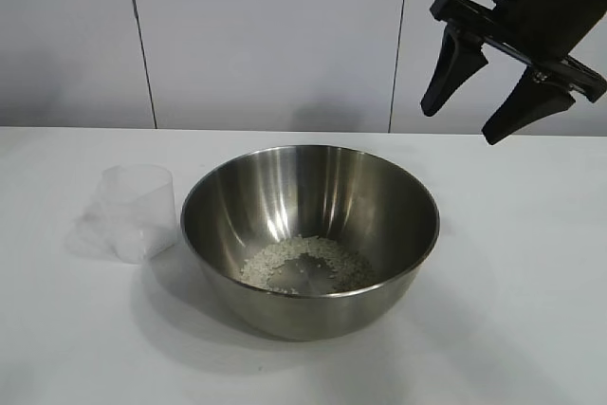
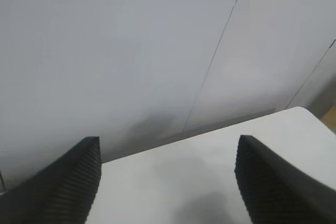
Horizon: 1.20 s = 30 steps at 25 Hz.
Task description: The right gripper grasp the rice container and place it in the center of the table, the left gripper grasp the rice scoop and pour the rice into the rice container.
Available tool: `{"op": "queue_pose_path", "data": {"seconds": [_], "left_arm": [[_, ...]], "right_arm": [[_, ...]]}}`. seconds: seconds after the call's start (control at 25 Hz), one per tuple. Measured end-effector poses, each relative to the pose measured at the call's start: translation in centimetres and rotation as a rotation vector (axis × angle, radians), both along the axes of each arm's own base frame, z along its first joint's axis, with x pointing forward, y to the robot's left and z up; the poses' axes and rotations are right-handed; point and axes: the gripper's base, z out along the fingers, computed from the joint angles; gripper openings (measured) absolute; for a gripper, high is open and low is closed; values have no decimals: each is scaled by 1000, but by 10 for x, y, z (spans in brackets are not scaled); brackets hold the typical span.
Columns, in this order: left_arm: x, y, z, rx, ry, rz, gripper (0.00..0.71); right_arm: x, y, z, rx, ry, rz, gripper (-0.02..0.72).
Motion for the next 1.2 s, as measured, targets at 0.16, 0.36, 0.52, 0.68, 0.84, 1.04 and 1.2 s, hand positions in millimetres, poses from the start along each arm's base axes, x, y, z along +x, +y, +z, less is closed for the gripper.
{"op": "queue_pose_path", "data": {"seconds": [0.16,0.36,0.52,0.68,0.84,1.04,1.2], "left_arm": [[-3,-5,-26,-27,115,-48,523],[-6,-3,-66,22,210,-44,523],[-7,-1,-74,44,220,-33,523],[-7,-1,-74,-22,276,6,523],[-7,-1,-74,-113,353,57,523],[-5,-1,-69,-576,660,248,523],[2,7,-57,-1005,830,360,523]], "right_arm": [[-2,0,0,3,24,12,484],[-4,1,-1,3,41,21,484],[-4,1,-1,4,42,21,484],[-4,1,-1,4,42,21,484],[-4,1,-1,4,42,21,484],[-4,1,-1,4,42,21,484],[-4,1,-1,4,44,22,484]]}}
